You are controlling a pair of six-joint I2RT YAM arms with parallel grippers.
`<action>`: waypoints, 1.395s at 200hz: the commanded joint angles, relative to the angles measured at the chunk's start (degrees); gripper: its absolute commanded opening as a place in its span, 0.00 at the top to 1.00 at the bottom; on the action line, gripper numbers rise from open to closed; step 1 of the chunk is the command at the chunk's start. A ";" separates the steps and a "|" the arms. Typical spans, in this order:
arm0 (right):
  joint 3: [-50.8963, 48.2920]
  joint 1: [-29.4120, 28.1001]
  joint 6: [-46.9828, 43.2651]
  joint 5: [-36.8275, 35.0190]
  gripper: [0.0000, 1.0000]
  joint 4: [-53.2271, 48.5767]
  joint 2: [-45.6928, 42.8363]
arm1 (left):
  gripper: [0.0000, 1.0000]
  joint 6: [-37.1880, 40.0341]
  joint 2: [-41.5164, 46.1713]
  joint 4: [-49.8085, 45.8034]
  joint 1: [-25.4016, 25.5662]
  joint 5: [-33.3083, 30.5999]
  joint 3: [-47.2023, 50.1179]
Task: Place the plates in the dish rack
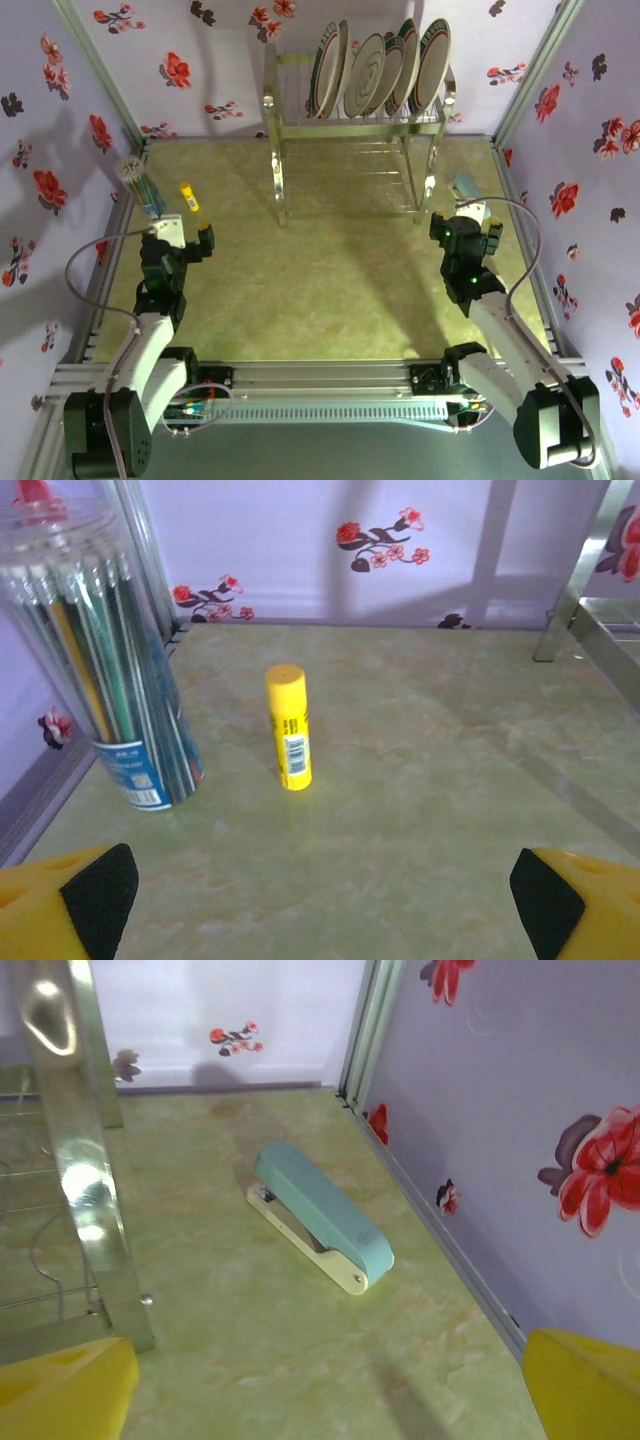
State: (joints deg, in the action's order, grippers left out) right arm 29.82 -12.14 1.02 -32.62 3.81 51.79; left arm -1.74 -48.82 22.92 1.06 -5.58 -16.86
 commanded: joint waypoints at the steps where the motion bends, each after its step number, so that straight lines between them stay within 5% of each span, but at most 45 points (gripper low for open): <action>1: -1.63 2.70 0.30 3.19 0.01 4.52 1.13 | 0.00 -1.03 -1.25 3.44 -1.86 0.54 1.29; 112: -6.84 15.15 0.68 22.46 0.01 25.26 12.91 | 0.00 -4.60 -18.13 18.27 -6.09 2.31 1.44; 201: -9.99 15.49 5.70 27.87 0.01 34.38 19.11 | 0.00 -4.50 -33.69 30.49 -6.00 2.32 0.08; 279: -11.26 12.36 4.13 25.84 0.01 51.07 34.17 | 0.00 -2.92 -39.01 32.56 -4.23 1.60 -2.72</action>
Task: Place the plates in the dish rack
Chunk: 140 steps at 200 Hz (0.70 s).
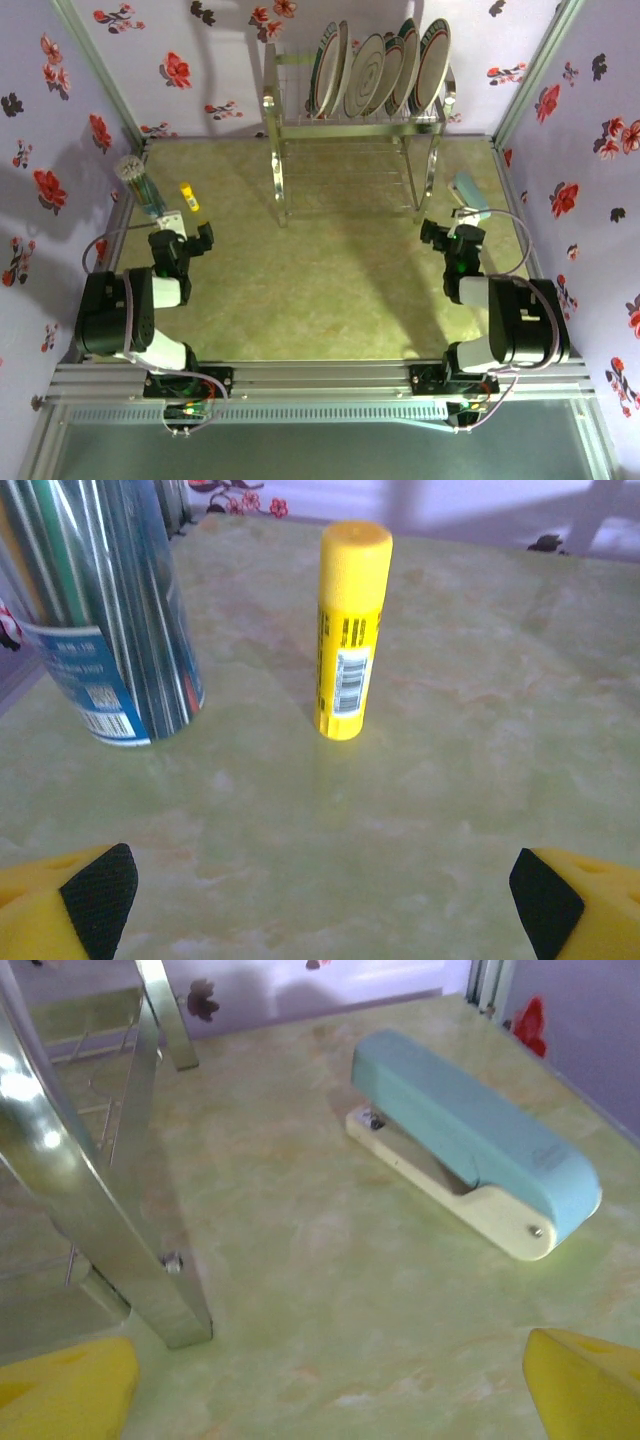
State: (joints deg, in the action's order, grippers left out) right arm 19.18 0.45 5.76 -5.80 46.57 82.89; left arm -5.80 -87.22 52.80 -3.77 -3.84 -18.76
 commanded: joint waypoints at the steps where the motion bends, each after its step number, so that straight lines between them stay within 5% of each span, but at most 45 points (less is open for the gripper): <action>1: -0.58 -0.30 -0.64 -0.93 0.01 8.43 3.15 | 0.00 1.14 -0.60 2.58 0.65 -0.18 -0.87; 140: 2.07 -0.10 -3.07 6.20 0.01 6.51 6.64 | 0.00 7.61 -0.81 -0.09 4.47 0.85 -2.26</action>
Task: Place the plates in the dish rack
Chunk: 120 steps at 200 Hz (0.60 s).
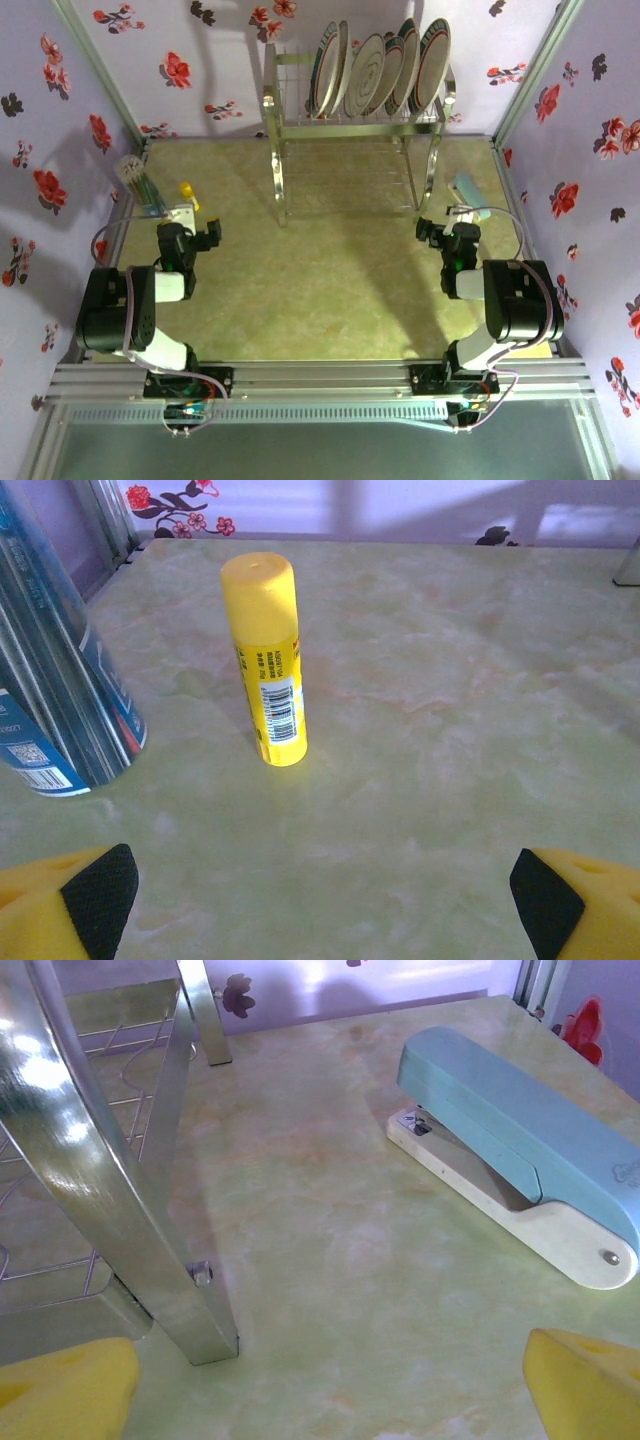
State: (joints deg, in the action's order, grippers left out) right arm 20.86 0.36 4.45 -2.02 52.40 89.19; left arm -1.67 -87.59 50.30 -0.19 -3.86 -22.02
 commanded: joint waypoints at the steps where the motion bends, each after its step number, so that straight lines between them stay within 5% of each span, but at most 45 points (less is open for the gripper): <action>1: 0.35 -0.01 -1.83 2.57 0.01 0.77 0.31 | 0.00 3.59 -0.41 2.77 0.93 1.00 1.18; 120: -0.12 0.77 -2.52 7.29 0.01 2.27 0.46 | 0.00 3.69 -0.56 2.44 1.01 0.94 0.75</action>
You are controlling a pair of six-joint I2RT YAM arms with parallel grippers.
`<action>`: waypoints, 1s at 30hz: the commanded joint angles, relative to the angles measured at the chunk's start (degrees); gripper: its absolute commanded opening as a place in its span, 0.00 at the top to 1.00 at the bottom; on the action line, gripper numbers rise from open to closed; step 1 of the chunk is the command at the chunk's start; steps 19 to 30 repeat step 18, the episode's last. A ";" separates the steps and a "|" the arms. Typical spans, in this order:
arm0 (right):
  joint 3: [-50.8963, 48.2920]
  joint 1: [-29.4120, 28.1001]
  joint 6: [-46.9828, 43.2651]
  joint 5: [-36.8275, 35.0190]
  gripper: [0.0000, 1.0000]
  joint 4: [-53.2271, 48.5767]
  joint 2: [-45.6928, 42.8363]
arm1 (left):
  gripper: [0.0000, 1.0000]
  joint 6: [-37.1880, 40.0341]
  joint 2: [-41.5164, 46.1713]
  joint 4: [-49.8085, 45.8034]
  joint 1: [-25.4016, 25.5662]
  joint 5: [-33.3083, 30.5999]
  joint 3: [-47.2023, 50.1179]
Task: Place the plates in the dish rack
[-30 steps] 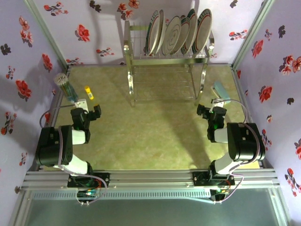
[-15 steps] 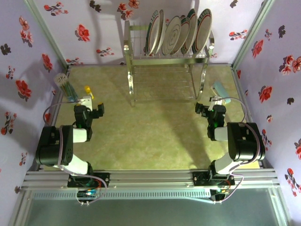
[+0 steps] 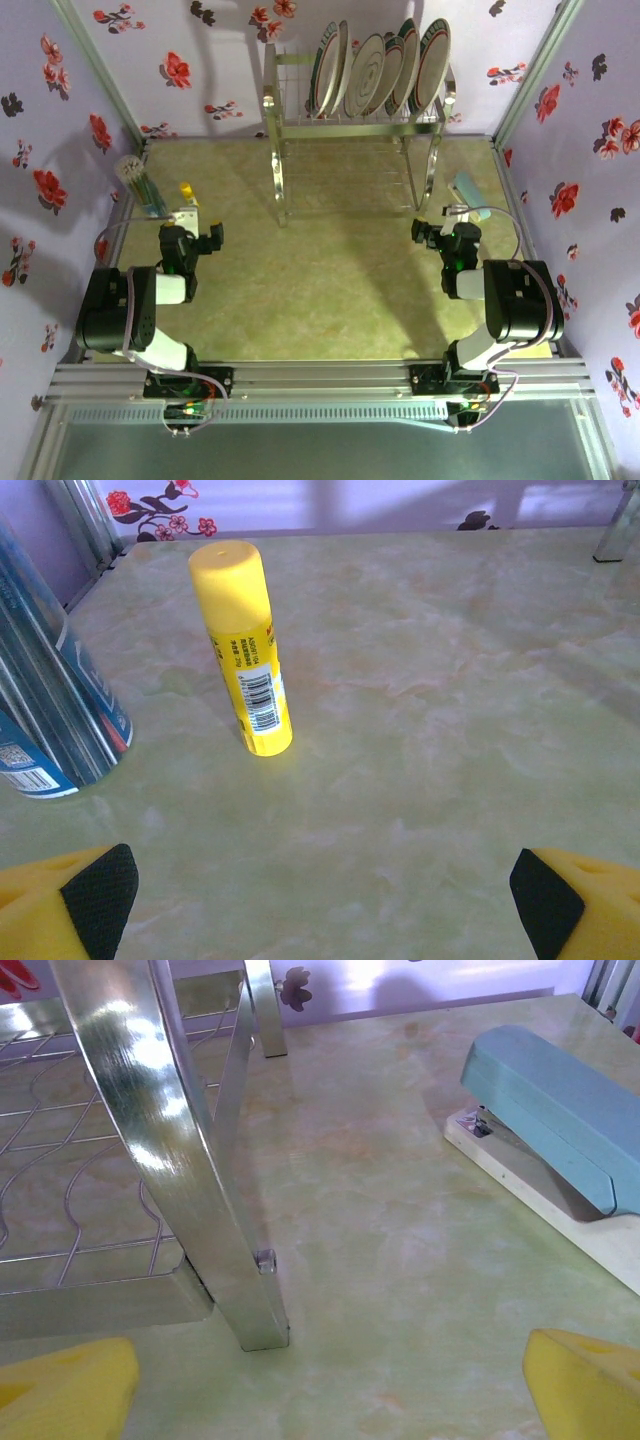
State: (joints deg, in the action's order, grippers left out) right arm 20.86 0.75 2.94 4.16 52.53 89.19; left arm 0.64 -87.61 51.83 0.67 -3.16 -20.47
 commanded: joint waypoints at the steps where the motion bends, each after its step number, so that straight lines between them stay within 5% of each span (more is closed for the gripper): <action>1: -0.12 0.38 -1.01 1.11 0.01 2.09 0.46 | 0.00 1.38 -0.50 0.90 0.19 0.21 -0.80; 30: -0.12 0.42 -0.92 1.07 0.01 1.96 0.46 | 0.00 1.20 -0.55 0.36 0.21 0.04 -1.12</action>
